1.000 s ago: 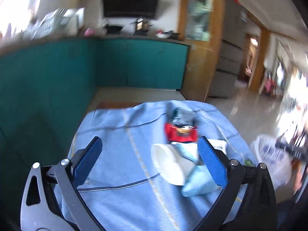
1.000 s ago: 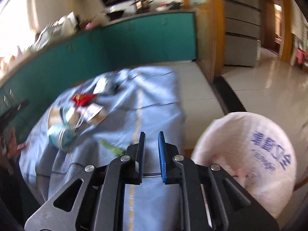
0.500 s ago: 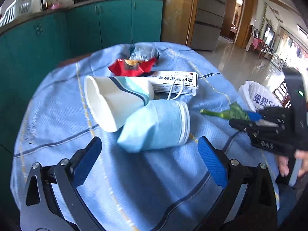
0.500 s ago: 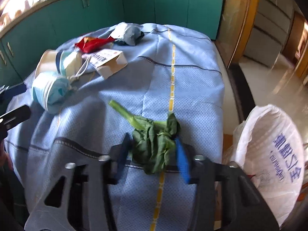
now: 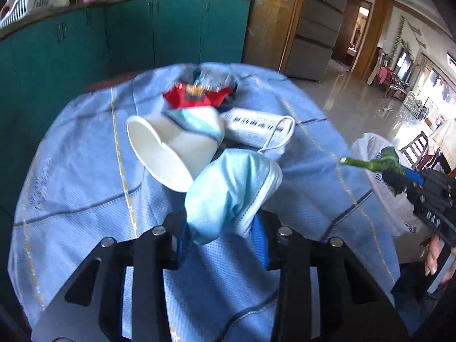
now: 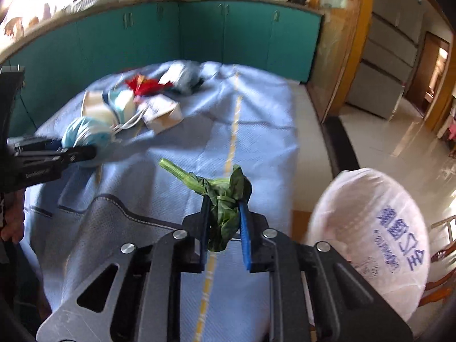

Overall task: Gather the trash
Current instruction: 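Drop the leaves and mask into the wastebasket by opening both grippers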

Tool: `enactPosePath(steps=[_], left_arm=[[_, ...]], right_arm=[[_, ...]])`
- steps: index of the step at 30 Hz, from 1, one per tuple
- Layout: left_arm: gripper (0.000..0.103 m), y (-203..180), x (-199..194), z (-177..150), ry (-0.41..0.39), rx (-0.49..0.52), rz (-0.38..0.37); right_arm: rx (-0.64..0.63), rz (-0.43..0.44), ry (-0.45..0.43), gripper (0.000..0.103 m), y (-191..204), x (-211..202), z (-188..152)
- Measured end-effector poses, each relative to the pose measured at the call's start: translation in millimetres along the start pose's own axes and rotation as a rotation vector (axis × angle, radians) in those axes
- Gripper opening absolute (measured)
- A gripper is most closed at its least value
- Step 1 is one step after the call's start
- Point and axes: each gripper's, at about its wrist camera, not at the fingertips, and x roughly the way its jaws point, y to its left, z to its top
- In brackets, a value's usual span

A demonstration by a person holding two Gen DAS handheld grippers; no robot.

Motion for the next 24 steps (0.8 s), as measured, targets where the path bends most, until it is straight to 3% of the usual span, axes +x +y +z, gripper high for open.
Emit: enactPosePath(steps=[3,9,13,17,18,19,21,22,23,24], left_arm=[[0.036,-21.8,-27.6,12.7,-0.069,0.039,-0.021],[0.041,-114.8,-32.5,50.5,-0.115,0.137,-0.228],[0.041,-200.5,2.1,64.6,-0.027,0.234,-0.379],[0.041,-265.7,31.7,60.5,0.026,0.346,-0.403],[0.046,-280.1,38.8,57.6,0.038,0.382,-0.405],[0.060,-287.2,42.2,56.2,0.044,0.400,-0.403],[0.075,-294.0,47.3,55.2,0.041,0.413,-0.387],[0.077,-293.7,47.9,55.7,0.036,0.410,-0.378],[0.079,-290.7,46.8,56.2,0.034,0.405,-0.368],[0.083,-287.0,45.3,56.0,0.029,0.401,-0.358]], right_arm=[[0.073,-0.067,-0.059,0.019,-31.0,-23.9,-1.4],[0.281,-0.266,-0.058,0.019,-110.6,-52.8,-25.6],[0.402,-0.359,-0.012,0.019,-154.3,-64.0,-50.7],[0.466,-0.412,0.016,0.019,-179.0,-71.2,-69.0],[0.482,-0.414,0.019,0.019,-184.5,-74.8,-74.2],[0.495,-0.415,0.026,0.019,-188.6,-75.4,-77.2],[0.511,-0.420,0.042,0.021,-193.2,-74.8,-82.1],[0.517,-0.414,0.048,0.022,-195.5,-74.1,-84.3],[0.519,-0.410,0.050,0.027,-195.9,-73.0,-84.8],[0.517,-0.406,0.049,0.040,-194.9,-72.9,-85.2]])
